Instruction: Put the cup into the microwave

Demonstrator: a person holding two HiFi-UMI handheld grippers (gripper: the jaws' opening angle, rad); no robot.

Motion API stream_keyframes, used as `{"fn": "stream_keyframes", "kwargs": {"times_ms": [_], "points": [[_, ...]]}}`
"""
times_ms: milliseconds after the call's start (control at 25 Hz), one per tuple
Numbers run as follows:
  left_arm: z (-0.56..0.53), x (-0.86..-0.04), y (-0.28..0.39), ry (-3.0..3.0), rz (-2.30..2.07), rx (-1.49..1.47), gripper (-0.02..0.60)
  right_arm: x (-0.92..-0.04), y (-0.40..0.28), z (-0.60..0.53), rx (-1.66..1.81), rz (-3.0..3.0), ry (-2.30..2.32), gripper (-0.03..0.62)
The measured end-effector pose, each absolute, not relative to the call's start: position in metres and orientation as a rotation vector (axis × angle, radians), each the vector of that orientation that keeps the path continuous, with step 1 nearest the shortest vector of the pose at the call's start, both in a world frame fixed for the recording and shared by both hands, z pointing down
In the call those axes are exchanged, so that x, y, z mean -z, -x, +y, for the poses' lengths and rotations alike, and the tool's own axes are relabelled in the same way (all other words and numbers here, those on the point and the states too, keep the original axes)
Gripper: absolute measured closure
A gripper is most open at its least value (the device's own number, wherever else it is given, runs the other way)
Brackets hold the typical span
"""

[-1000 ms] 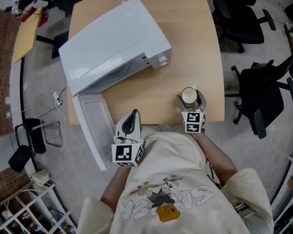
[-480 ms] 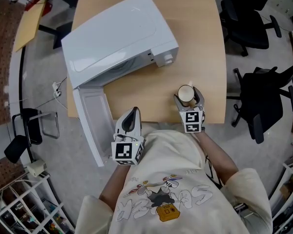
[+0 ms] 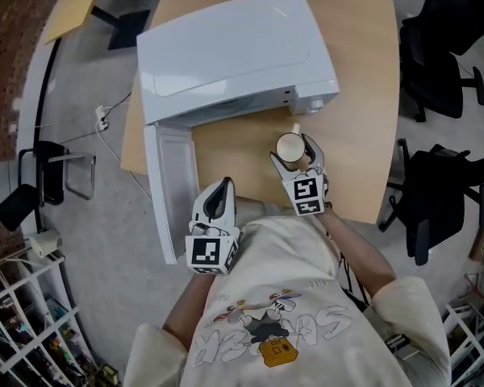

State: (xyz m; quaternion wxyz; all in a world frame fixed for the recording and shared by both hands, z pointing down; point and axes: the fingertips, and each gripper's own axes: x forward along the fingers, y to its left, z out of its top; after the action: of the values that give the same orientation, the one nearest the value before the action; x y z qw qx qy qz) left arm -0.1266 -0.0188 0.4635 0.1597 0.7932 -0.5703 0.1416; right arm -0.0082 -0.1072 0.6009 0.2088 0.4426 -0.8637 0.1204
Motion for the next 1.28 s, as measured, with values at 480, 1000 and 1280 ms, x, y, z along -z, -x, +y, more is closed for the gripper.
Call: {"fn": "stream_keyframes", "kwargs": {"times_ms": [480, 1000, 1280], "points": [[-0.027, -0.435, 0.186, -2.196, -1.748, -0.246, 0.575, -0.571, 0.118, -0.160, -0.255, -2.503, -1.088, 0.192], [-0.036, -0.430, 0.207, -2.186, -1.723, -0.207, 0.575, -0.573, 0.185, -0.221, -0.272, -2.501, -1.122, 0.192], [-0.043, -0.427, 0.214, -2.184, -1.764, -0.154, 0.575, -0.585, 0.197, -0.245, -0.279, -2.486, -1.140, 0.192]]}}
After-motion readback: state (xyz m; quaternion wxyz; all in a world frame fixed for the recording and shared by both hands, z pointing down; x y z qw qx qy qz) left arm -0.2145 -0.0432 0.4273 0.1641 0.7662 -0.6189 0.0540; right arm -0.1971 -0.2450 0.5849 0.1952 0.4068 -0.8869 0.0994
